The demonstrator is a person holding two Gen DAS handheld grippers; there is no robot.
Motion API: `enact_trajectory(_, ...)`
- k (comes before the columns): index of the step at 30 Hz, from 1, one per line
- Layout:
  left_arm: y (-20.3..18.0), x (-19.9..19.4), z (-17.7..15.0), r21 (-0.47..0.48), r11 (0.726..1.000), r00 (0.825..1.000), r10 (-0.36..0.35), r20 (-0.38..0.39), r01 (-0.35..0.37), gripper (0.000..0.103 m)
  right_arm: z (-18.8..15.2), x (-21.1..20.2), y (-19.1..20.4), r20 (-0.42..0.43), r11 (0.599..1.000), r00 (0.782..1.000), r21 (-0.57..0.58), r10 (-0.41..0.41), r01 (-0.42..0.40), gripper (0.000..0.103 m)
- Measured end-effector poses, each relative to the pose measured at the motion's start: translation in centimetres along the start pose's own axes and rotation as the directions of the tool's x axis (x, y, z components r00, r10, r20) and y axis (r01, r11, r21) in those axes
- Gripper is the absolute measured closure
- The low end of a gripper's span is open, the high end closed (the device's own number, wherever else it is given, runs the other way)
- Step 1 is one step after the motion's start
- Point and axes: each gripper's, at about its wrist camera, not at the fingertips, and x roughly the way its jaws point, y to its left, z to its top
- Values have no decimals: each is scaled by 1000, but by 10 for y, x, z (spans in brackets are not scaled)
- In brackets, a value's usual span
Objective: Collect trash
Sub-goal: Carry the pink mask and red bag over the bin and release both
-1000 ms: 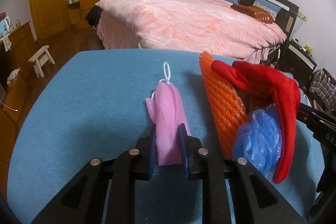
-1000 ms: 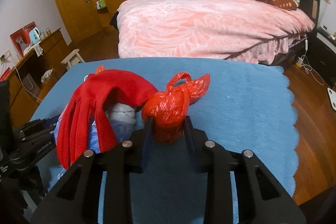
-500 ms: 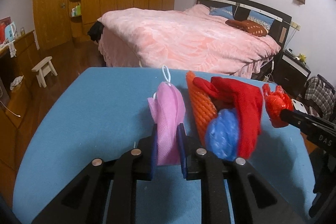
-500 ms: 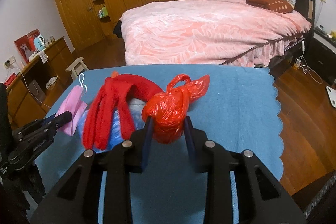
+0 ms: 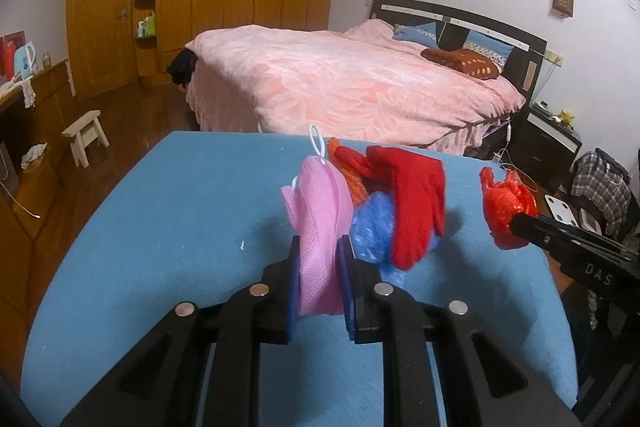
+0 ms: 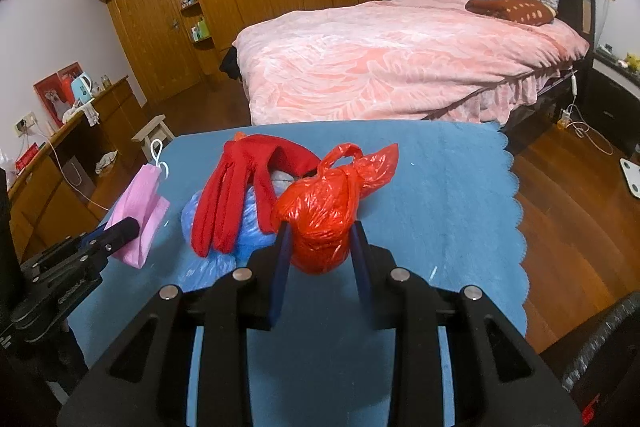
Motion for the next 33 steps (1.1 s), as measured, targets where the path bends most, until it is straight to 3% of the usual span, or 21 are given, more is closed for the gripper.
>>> enact_trajectory(18, -52, -70, -13, 48, 996, 996, -79, 39, 77, 85, -29, -103, -4, 78, 1000, 997, 6, -5, 4, 74)
enact_trajectory(33, -130, -117, -28, 136, 965, 972, -231, 43, 223, 85, -69, -211, -52, 144, 990, 981, 74, -133, 124, 74)
